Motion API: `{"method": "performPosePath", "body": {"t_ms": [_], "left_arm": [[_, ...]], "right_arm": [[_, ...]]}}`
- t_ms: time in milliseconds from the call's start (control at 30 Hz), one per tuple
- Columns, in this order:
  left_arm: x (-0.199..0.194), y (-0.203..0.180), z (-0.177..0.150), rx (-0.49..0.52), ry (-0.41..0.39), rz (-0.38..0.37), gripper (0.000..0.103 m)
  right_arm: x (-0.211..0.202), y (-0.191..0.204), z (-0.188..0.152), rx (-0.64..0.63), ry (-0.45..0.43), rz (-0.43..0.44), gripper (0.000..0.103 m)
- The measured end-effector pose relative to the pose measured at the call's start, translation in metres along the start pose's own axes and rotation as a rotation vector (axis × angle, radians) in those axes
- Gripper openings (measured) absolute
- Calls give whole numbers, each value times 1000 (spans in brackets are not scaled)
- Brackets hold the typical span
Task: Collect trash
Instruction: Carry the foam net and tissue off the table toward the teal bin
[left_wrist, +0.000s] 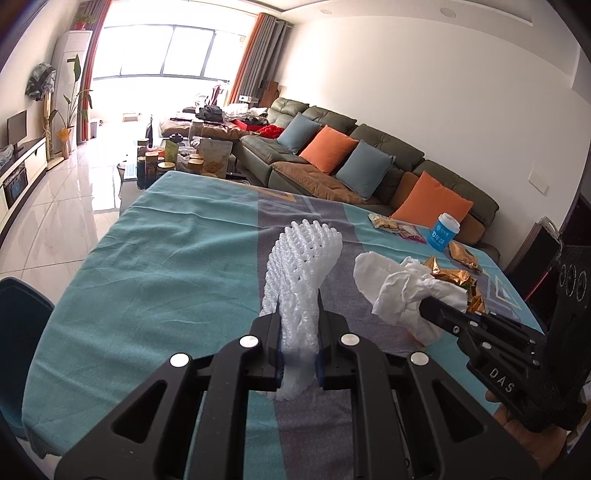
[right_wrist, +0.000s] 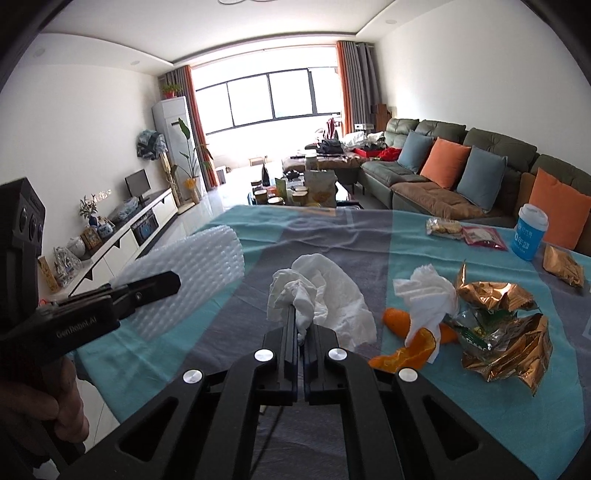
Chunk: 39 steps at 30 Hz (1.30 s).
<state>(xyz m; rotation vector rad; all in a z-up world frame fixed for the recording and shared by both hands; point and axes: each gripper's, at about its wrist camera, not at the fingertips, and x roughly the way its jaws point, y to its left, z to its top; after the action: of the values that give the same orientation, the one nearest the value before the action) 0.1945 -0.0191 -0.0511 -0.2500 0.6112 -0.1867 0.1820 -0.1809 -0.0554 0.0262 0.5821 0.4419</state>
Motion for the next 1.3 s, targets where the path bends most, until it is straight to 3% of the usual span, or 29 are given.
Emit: {"method": "performPosePath", "body": {"t_ms": [467, 867, 1133, 1300], "left_arm": [[-77, 17, -10, -33, -114, 59, 12], [-153, 70, -25, -110, -203, 263, 12], [-192, 129, -32, -190, -223, 435, 12], [-214, 160, -38, -218, -233, 499, 12]], "right_arm": [[-35, 59, 17, -91, -104, 91, 1], [-27, 136, 35, -201, -129, 266, 1], [-5, 196, 46, -290, -93, 396, 1], [11, 234, 48, -348, -58, 450, 1]]}}
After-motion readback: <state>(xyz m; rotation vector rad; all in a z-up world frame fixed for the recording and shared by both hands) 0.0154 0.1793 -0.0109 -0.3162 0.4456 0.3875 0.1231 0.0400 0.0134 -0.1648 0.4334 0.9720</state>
